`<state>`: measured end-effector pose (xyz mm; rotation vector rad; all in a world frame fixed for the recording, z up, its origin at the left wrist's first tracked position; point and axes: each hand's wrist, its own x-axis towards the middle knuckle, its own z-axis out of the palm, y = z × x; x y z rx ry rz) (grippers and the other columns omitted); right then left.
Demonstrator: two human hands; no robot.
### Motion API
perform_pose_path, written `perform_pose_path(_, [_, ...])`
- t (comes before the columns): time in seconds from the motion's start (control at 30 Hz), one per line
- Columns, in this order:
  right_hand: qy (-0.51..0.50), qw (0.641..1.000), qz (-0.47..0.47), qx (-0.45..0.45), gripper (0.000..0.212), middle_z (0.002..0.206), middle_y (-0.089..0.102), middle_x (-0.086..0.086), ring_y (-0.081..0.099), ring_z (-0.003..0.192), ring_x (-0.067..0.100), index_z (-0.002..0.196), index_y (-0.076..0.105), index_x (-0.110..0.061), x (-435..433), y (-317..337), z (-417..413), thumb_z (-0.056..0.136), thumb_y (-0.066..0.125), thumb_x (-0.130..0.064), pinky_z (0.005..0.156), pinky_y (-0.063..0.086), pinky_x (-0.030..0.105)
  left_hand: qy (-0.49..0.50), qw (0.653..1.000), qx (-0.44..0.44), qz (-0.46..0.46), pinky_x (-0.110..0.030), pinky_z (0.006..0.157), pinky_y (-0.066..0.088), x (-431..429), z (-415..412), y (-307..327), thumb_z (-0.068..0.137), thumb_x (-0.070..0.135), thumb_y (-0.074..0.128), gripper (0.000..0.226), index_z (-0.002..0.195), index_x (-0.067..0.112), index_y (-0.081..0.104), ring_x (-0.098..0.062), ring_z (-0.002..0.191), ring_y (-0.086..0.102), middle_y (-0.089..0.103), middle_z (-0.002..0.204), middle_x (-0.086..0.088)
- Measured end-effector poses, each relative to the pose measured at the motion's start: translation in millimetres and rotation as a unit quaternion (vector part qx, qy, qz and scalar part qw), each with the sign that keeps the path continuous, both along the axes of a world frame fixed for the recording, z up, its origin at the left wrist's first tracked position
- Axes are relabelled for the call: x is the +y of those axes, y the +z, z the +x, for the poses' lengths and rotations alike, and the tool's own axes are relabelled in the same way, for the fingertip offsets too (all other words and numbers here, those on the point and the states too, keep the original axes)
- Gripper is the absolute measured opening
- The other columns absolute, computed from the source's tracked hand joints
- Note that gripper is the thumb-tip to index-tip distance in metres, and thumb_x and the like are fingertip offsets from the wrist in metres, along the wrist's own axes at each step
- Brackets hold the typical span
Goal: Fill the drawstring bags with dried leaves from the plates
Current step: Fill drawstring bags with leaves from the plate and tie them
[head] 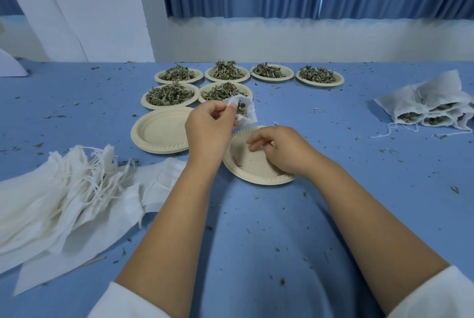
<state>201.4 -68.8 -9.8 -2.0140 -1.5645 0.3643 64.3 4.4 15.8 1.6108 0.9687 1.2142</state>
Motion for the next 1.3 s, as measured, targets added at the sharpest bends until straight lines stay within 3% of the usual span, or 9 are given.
perform_pose_path(0.07, [-0.003,0.999,0.011,-0.035,0.037,0.111,0.068,-0.006,0.057,0.101,0.006,0.113,0.068,-0.019,1,2,-1,0.09,0.047,0.001,0.077,0.035,0.002,0.001,1.0,0.001,0.0,-0.043,0.082,0.057,0,0,0,0.091,0.024,0.066,0.019,0.076,0.014,0.072,-0.013,0.067,0.065,0.067,0.062,0.008])
perform_pose_path(0.17, [-0.014,0.993,-0.014,-0.117,0.024,0.114,0.063,0.005,0.052,0.11,0.02,0.115,0.069,-0.013,2,-1,0,0.093,0.06,-0.021,0.092,0.033,0.019,-0.001,1.0,-0.001,-0.001,-0.043,0.082,0.057,1,-1,0,0.092,0.023,0.066,0.019,0.076,0.012,0.072,-0.013,0.066,0.065,0.067,0.062,0.008])
perform_pose_path(0.27, [-0.012,0.991,-0.012,-0.133,0.025,0.097,0.067,0.018,0.057,0.097,0.029,0.098,0.072,-0.001,5,-7,-5,0.092,0.063,-0.023,0.081,0.028,0.018,-0.002,1.0,-0.002,0.001,-0.043,0.082,0.057,1,0,-1,0.092,0.023,0.066,0.019,0.077,0.012,0.072,-0.013,0.066,0.065,0.067,0.062,0.008])
perform_pose_path(0.43, [-0.017,0.988,0.019,-0.152,0.012,0.086,0.067,0.001,0.056,0.093,0.023,0.082,0.073,-0.017,12,-10,-11,0.089,0.064,-0.02,0.097,0.038,0.032,-0.005,1.0,-0.002,0.001,-0.042,0.082,0.057,0,0,-1,0.091,0.023,0.067,0.018,0.077,0.013,0.072,-0.012,0.066,0.066,0.067,0.062,0.008])
perform_pose_path(0.57, [0.002,0.982,0.004,-0.191,0.018,0.079,0.055,-0.001,0.046,0.083,0.02,0.072,0.058,-0.014,14,-10,-16,0.09,0.054,-0.018,0.09,0.046,0.042,-0.006,1.0,0.003,0.003,-0.044,0.083,0.057,1,0,-2,0.091,0.021,0.067,0.017,0.077,0.012,0.072,-0.014,0.068,0.067,0.066,0.06,0.008])
perform_pose_path(0.7, [-0.015,0.993,0.051,-0.104,0.011,0.078,0.056,-0.003,0.051,0.079,0.014,0.071,0.06,-0.015,7,-4,-14,0.081,0.058,-0.019,0.077,0.048,0.034,-0.007,1.0,0.006,0.001,-0.045,0.083,0.056,1,0,-2,0.091,0.022,0.066,0.018,0.077,0.012,0.072,-0.018,0.071,0.068,0.066,0.061,0.007])
perform_pose_path(0.87, [-0.113,0.959,0.258,0.017,0.014,0.072,0.057,-0.012,0.053,0.07,0.0,0.07,0.062,-0.031,-1,12,-8,0.081,0.067,-0.023,0.067,0.038,0.007,-0.017,1.0,0.005,0.0,-0.043,0.082,0.057,-3,2,-1,0.091,0.023,0.067,0.018,0.078,0.012,0.072,-0.018,0.072,0.069,0.069,0.063,0.005])
perform_pose_path(1.13, [-0.122,0.945,0.304,0.024,0.007,0.074,0.053,-0.013,0.052,0.067,-0.003,0.081,0.073,-0.025,5,10,-8,0.084,0.072,-0.019,0.066,0.038,0.006,-0.061,0.996,0.042,0.048,-0.044,0.078,0.056,-11,7,-1,0.09,0.024,0.068,0.015,0.078,0.016,0.071,-0.021,0.074,0.067,0.07,0.071,-0.001])
perform_pose_path(1.3, [-0.104,0.941,0.316,0.061,0.02,0.083,0.056,-0.01,0.054,0.074,0.005,0.087,0.071,-0.029,0,13,-7,0.083,0.063,-0.011,0.068,0.041,0.009,-0.054,0.997,0.025,0.044,-0.04,0.077,0.057,-10,5,-2,0.091,0.027,0.068,0.016,0.077,0.021,0.071,-0.015,0.07,0.067,0.07,0.068,0.004])
